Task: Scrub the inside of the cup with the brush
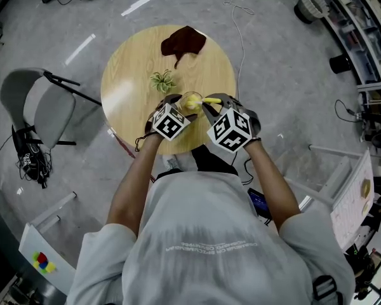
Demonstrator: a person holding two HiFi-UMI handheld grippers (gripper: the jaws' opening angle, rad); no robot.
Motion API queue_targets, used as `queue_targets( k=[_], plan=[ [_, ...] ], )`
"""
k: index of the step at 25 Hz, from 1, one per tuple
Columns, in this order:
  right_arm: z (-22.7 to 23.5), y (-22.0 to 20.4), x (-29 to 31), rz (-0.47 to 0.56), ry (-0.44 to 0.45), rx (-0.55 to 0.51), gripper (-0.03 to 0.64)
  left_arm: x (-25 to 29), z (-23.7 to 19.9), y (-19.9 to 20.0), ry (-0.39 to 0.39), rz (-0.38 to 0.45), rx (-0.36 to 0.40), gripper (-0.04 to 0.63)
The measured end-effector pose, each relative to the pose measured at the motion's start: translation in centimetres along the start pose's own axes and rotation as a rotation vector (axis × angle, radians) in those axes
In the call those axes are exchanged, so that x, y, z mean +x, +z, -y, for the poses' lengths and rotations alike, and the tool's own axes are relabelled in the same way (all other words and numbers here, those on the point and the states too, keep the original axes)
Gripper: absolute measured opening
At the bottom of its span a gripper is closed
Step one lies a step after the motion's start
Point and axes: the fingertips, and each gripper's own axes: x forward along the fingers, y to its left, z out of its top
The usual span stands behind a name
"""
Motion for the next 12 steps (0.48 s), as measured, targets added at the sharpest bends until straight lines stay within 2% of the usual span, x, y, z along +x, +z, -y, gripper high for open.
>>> queue_targets(
  k=[6,12],
  plan=[
    [0.3,3.5,-1.8,0.081,-0.012,0.006,0.075,0.0,0.3,-0.3,-0.002,0.003,-0.029,0.383],
    [0.0,6.0,-3.2,0.152,0.023,0.049,0.066,0.1,0.3,-0.2,0.005,0.013,-0.031,0.383]
  ],
)
